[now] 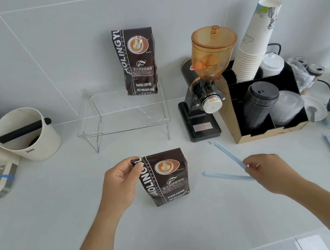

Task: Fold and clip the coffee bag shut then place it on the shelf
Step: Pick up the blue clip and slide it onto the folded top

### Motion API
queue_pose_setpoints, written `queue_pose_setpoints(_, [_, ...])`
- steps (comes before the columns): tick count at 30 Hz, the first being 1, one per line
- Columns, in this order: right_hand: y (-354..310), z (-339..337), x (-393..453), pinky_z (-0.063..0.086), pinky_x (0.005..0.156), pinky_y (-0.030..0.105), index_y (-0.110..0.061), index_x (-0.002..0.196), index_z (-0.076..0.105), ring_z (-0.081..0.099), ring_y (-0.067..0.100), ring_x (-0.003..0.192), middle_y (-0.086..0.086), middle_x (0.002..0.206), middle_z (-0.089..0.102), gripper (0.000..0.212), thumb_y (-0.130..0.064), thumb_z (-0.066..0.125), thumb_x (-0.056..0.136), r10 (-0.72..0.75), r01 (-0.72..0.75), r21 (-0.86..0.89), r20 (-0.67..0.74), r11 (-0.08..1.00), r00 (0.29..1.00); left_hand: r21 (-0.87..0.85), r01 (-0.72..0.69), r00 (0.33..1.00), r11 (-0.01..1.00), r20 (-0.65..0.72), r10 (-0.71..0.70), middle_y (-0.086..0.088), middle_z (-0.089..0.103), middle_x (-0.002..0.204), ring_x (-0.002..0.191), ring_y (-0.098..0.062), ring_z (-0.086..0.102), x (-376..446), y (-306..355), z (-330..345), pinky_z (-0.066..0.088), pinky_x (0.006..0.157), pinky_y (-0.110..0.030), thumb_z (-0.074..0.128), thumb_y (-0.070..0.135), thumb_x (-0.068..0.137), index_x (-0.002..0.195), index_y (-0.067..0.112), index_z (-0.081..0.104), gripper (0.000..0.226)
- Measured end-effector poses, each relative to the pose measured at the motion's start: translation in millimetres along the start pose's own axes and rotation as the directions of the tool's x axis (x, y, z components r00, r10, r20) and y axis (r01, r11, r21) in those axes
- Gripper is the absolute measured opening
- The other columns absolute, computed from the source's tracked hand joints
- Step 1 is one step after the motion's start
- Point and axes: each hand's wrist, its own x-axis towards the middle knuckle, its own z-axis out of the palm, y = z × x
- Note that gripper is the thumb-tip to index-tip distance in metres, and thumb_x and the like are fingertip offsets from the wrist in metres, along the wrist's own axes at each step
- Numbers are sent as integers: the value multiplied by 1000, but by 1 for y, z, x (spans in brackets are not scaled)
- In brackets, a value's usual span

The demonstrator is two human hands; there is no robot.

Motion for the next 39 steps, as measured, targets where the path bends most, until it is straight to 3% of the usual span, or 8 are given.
queue_pose_setpoints(5, [-29, -32, -2, 51, 64, 34, -21, 83, 72, 63, 22, 66, -2, 66, 66, 12, -14, 63, 86, -112, 113, 49, -31, 992, 993, -2, 7, 1000, 1000, -6, -7, 14, 79, 81, 77, 4, 69, 3, 0, 2, 49, 71, -7, 61, -2, 90, 85, 29, 74, 33])
queue_pose_setpoints(10, [-61, -51, -2, 48, 59, 28, -19, 81, 71, 62, 19, 64, -1, 65, 65, 9, -12, 67, 84, -240, 245, 56, -82, 968, 967, -16, 32, 999, 999, 11, -32, 11, 79, 82, 77, 1, 70, 4, 2, 3, 51, 71, -9, 60, -3, 91, 86, 25, 74, 31])
queue_pose_setpoints(14, [-88, -55, 0, 55, 63, 33, -21, 85, 73, 62, 15, 65, -2, 67, 67, 12, -10, 69, 83, -324, 333, 92, -97, 939, 941, -26, 64, 997, 998, 38, -63, 6, 79, 83, 80, -4, 70, 5, 4, 2, 52, 75, -13, 57, -3, 92, 91, 18, 73, 27])
queue_pose_setpoints(21, [-133, -52, 18, 57, 72, 43, -17, 87, 72, 61, 21, 70, 2, 74, 64, 11, -13, 61, 88, -440, 437, 72, 32, 896, 897, -29, 102, 988, 994, 122, -98, 1, 79, 95, 89, -8, 71, 3, 11, -3, 54, 78, -16, 50, 0, 96, 103, 9, 72, 24])
queue_pose_setpoints(25, [-147, -46, 24, 58, 72, 41, -15, 93, 73, 64, 21, 71, 1, 76, 65, 12, -13, 63, 88, -461, 454, 111, 56, 884, 886, -28, 137, 985, 990, 107, -133, 5, 79, 91, 88, -6, 69, 2, 11, -3, 52, 77, -14, 52, -2, 95, 102, 12, 72, 25])
queue_pose_setpoints(30, [-155, -40, 31, 61, 67, 37, -16, 93, 76, 69, 25, 69, 9, 81, 69, 12, -14, 65, 88, -451, 433, 184, 67, 882, 890, -58, 156, 985, 986, 84, -151, -12, 75, 103, 94, -15, 67, 0, 10, -3, 52, 85, -24, 54, -4, 93, 107, 2, 71, 22])
queue_pose_setpoints(35, [-156, -35, 35, 59, 64, 29, -16, 98, 76, 70, 15, 60, 0, 81, 70, 13, -15, 66, 89, -419, 388, 239, 93, 890, 903, -133, 175, 984, 976, 54, -169, 2, 79, 77, 76, -12, 66, -2, 14, -2, 51, 78, -23, 56, -6, 92, 104, 14, 67, 26])
queue_pose_setpoints(39, [-155, -33, 39, 59, 66, 24, -21, 101, 77, 70, 7, 59, -7, 79, 75, 16, -19, 66, 90, -375, 318, 310, 144, 896, 916, -159, 222, 975, 962, 37, -219, 1, 75, 70, 78, -26, 46, -1, 9, -2, 36, 69, -29, 57, -1, 92, 129, 20, 53, 43])
